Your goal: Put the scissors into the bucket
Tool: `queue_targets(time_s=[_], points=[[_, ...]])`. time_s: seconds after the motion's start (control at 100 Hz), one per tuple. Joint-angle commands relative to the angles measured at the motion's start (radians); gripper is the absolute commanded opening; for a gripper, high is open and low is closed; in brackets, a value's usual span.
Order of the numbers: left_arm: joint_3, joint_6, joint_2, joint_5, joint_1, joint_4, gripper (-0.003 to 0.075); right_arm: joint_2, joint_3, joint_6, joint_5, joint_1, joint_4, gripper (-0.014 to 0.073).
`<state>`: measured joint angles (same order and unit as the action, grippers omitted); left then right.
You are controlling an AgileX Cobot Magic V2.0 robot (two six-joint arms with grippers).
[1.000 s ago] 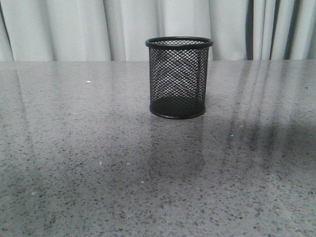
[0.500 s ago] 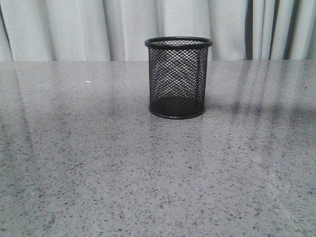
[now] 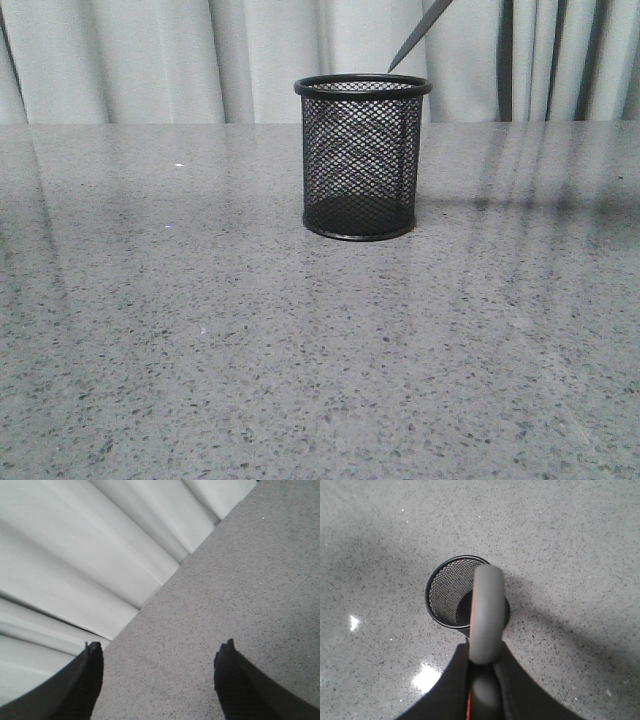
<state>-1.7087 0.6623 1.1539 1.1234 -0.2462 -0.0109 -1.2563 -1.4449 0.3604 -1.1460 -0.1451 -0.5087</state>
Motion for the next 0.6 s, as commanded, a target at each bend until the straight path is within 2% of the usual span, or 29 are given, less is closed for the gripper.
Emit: queue_targets(time_s=[0.0,0.26,0.59], points=[[-0.030,-0.013,-0.022,-0.061,0.007,-0.017,0.0436,-0.015,-0.062,0.001,0.030,-0.034,0.014,-0.0045],[-0.030,-0.013,-0.024,-0.061,0.007,-0.017,0.0436,-0.118,-0.134,-0.018,0.024,-0.141,0.127,-0.0045],[-0.030,-0.013,-0.024,-0.061,0.007,-0.017,0.0436,-0.226,-0.203,-0.028,-0.022,-0.157,0.145,-0.0045]])
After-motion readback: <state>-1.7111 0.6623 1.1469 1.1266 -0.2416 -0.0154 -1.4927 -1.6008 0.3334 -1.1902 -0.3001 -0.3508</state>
